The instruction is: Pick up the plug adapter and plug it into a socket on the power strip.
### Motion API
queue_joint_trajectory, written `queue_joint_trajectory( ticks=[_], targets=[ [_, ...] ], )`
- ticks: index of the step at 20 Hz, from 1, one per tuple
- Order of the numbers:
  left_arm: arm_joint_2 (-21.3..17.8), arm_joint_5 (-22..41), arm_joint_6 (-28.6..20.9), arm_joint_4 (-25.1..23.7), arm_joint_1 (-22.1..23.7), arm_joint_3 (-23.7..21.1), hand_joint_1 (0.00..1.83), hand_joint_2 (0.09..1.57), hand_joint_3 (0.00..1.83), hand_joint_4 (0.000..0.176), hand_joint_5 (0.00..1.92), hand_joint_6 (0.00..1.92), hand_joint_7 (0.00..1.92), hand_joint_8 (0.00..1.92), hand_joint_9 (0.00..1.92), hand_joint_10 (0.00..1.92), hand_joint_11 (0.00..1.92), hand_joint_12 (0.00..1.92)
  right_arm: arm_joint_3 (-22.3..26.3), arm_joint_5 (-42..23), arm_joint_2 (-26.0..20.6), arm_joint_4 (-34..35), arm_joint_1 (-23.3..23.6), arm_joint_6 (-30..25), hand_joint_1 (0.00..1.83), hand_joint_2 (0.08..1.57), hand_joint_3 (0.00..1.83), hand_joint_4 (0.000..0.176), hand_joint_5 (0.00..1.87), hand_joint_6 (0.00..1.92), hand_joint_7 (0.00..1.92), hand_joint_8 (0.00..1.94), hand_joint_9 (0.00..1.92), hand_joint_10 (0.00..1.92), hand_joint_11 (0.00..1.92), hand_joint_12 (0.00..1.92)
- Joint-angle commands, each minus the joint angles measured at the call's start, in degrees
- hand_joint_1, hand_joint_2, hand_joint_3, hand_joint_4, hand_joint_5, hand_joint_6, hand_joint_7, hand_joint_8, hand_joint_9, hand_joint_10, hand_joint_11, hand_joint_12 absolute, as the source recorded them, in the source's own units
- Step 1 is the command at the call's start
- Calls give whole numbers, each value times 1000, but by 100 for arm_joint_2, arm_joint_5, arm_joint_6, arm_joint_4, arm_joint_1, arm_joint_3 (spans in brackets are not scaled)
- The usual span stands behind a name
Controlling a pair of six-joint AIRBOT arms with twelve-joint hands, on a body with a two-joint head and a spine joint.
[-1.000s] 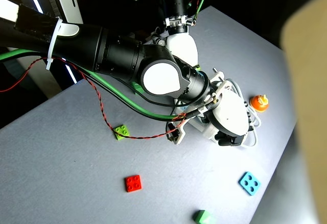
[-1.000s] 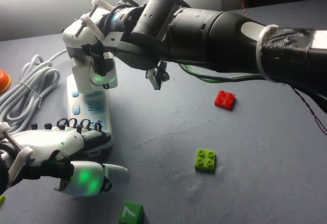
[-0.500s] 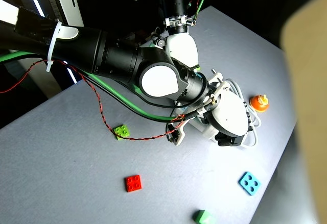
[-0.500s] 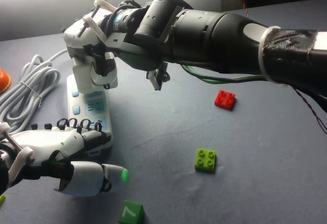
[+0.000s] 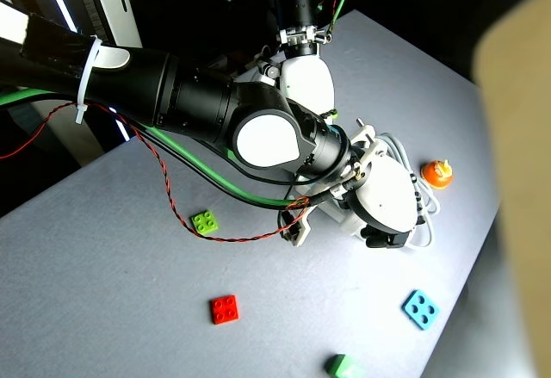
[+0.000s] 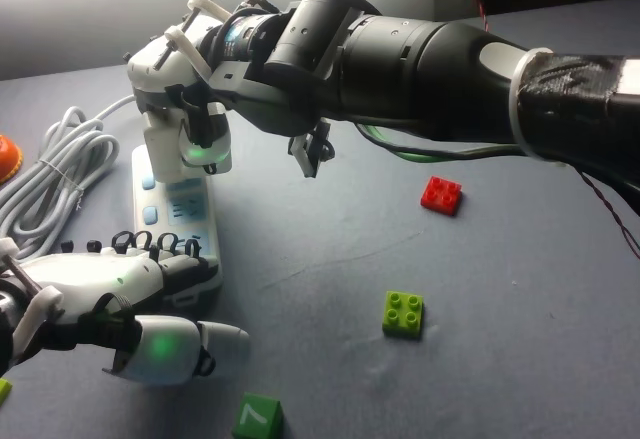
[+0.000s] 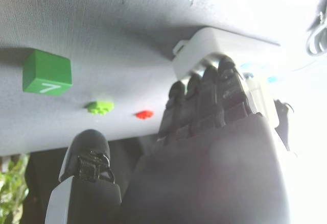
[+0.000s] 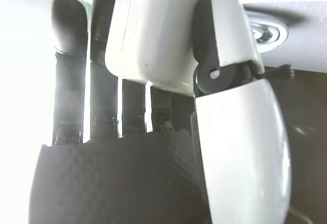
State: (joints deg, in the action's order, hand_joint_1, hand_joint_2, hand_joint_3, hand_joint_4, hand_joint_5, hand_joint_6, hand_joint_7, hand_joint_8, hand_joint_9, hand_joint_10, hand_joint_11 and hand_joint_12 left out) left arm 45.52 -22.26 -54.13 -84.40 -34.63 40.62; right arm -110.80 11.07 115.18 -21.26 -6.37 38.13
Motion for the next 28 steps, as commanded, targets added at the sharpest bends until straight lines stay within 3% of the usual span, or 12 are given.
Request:
queue_joint_trajectory(
  ticks=[1, 2, 3, 9, 10, 12, 13, 14, 15, 17, 20, 28],
  targets=[
    [2, -35, -65, 66, -21, 42, 0, 1218, 2, 0, 32, 5, 3, 1, 0, 0, 0, 0, 31, -350, 0, -9, 49, -9, 1262, 1143, 0, 0, 849, 1042, 1004, 1099, 869, 1145, 662, 1568],
    [2, -35, -65, 47, -17, 52, 0, 1220, 2, 0, 57, 13, 28, 10, 23, 9, 0, 0, 31, -351, -6, -10, 51, -9, 1344, 1139, 5, 0, 837, 1034, 986, 1048, 867, 1281, 671, 1553],
    [2, -27, -65, 30, 0, 69, 0, 1218, 1, 0, 50, 8, 21, 6, 11, 3, 0, 0, 31, -351, -11, -10, 50, -9, 1251, 1148, 3, 0, 832, 1081, 999, 1099, 869, 1118, 656, 1572],
    [-5, -18, -65, -1, 80, 135, 0, 1214, 0, 0, 40, 11, 15, 6, 6, 2, 0, 0, 31, -365, -41, -13, 22, -9, 1176, 1197, 0, 4, 765, 1274, 893, 1172, 833, 786, 565, 1559],
    [-12, -10, -65, -1, 78, 127, 0, 1212, 0, 0, 66, 18, 41, 15, 31, 11, 15, 7, 31, -368, -45, -13, 18, -9, 1126, 1198, 0, 0, 806, 1228, 844, 597, 814, 682, 563, 1448],
    [-28, -4, -65, -1, 93, 120, 0, 1213, 0, 0, 53, 9, 33, 8, 19, 4, 0, 0, 31, -373, -50, -13, 11, -8, 1082, 1211, 0, 0, 789, 1265, 916, 104, 859, 418, 545, 1339],
    [-29, -4, -65, -1, 95, 123, 0, 1213, 0, 0, 52, 8, 34, 7, 19, 4, 0, 0, 31, -374, -56, -13, 10, -8, 1014, 1144, 0, 0, 663, 595, 885, 38, 845, 328, 503, 1277],
    [-30, -4, -65, -1, 96, 126, 0, 1214, 0, 0, 61, 10, 41, 9, 28, 7, 7, 3, 32, -374, -60, -13, 10, -8, 984, 1094, 0, 0, 668, 239, 828, 12, 809, 218, 430, 1219],
    [-32, -4, -65, -1, 95, 126, 0, 1213, 0, 0, 55, 6, 35, 5, 19, 3, 1, 0, 33, -374, -62, -14, 9, -7, 945, 1078, 0, 0, 692, 90, 804, 4, 803, 138, 405, 1179],
    [-47, -4, -65, -1, 95, 123, 0, 1215, 0, 0, 41, 1, 15, 0, 4, 0, 0, 0, 33, -374, -76, -14, 13, -7, 746, 1093, 10, 0, 548, 5, 615, 0, 616, 14, 212, 1122],
    [-48, -1, -65, -1, 97, 115, 0, 1214, 0, 0, 51, 5, 17, 4, 3, 1, 0, 0, 33, -375, -109, -14, 15, -7, 665, 1026, 0, 0, 397, 0, 437, 0, 430, 0, 39, 1036],
    [-51, 17, -65, -1, 64, 91, 0, 1214, 0, 0, 74, 10, 49, 12, 35, 11, 30, 14, 204, -387, -310, -14, 53, -7, 548, 984, 0, 0, 258, 0, 279, 0, 280, 0, 0, 888]
  ],
)
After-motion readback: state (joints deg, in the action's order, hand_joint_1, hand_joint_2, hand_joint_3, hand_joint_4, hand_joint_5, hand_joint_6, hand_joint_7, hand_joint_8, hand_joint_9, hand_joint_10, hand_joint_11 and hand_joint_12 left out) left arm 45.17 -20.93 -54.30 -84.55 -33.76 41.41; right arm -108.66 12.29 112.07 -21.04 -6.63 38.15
